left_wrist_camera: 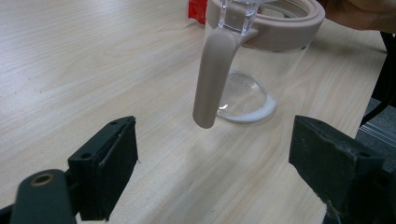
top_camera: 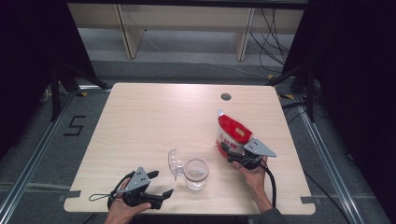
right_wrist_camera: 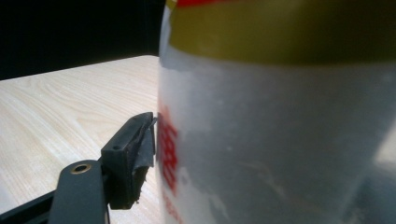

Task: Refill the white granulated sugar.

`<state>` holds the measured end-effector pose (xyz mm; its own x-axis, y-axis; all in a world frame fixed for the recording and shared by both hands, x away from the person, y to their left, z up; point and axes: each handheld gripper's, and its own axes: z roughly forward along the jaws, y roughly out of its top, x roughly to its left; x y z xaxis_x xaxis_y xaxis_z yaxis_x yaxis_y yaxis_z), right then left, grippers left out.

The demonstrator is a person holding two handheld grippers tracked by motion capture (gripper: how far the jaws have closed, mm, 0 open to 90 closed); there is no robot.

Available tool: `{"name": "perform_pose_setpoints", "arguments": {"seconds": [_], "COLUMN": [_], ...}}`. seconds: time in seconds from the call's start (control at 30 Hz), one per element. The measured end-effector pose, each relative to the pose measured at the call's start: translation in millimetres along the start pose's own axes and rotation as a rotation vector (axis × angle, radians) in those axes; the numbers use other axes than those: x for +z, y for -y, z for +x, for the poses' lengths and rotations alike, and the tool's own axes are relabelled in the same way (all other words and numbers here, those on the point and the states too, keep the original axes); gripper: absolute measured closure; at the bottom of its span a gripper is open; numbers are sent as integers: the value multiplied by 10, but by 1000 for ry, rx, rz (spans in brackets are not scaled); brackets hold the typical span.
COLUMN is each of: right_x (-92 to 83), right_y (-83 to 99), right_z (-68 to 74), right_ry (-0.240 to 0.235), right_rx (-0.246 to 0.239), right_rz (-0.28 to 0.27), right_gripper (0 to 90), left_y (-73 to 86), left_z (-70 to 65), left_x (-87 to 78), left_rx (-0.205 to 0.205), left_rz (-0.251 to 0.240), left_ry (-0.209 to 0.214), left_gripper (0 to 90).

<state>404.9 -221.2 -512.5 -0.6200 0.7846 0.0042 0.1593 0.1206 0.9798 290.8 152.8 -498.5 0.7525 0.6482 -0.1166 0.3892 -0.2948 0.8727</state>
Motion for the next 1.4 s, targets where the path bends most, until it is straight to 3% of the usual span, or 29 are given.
{"name": "perform_pose_setpoints", "arguments": {"seconds": [0.13,0.2,0.27,0.3,0.47,0.5,0.53,0.57,0.63,0.7,0.73,0.77,0.8,0.83,0.9,0.93,1.0,1.03,1.07,1.13,1.17,1.2,1.27,1.3,1.4], "right_x": [22,30,49,50,44,37,33,56,35,4,21,-23,-30,-55,-76,-145,-183,-219,-262,-355,-382,-484,-524,-615,-716], "right_y": [19,23,24,24,31,27,24,22,9,-12,-21,-49,-79,-100,-124,-174,-192,-222,-245,-318,-347,-428,-446,-496,-528], "right_z": [-30,-18,-32,-24,-20,5,-5,-15,-6,36,28,49,34,55,67,75,107,103,139,186,200,268,300,388,504], "right_ry": [21,-3,-9,-19,-30,-30,-20,-31,-22,-9,-16,-2,8,33,36,42,47,53,53,52,57,64,58,58,53], "right_rx": [-9,20,-4,8,-3,16,2,-13,-10,8,-22,-20,-76,-82,-98,-146,-132,-161,-139,-162,-195,-272,-273,-348,-400], "right_rz": [-23,-35,-41,-43,-35,-34,-24,-46,-26,-6,-21,14,1,14,27,47,48,42,43,29,24,29,35,52,82], "right_gripper": [318,329,351,362,428,436,447,452,458,464,466,470,473,475,476,477,478,478,478,479,479,479,479,480,480], "left_y": [-2,-1,-2,-2,-2,0,-1,-1,-5,-17,-18,-17,-15,-15,-20,-18,-20,-20,-17,-13,-11,-9,-9,-12,-7], "left_z": [13,2,-11,-16,-16,-16,-12,-12,-7,16,12,4,12,12,18,15,23,30,34,42,44,41,42,54,58], "left_x": [1,-2,-3,-2,-2,-1,-3,-3,-6,-23,-27,-21,-26,-26,-37,-44,-48,-58,-51,-49,-44,-36,-39,-39,-36], "left_rx": [17,7,0,-5,-4,-4,-2,-2,-7,29,26,14,20,20,20,-8,-8,-5,-10,-4,-1,2,10,32,25], "left_rz": [-4,1,0,-2,-2,-1,0,0,-7,-5,-7,-17,-14,-14,-11,-25,-26,-17,-22,-12,-10,-10,-2,-1,-6], "left_ry": [4,3,2,2,5,3,3,3,7,6,3,6,10,10,11,4,2,-7,-6,-7,-6,-6,-13,-13,-10], "left_gripper": [152,152,152,152,152,153,153,154,154,154,154,154,154,155,155,155,155,155,155,155,155,155,155,155,155]}}
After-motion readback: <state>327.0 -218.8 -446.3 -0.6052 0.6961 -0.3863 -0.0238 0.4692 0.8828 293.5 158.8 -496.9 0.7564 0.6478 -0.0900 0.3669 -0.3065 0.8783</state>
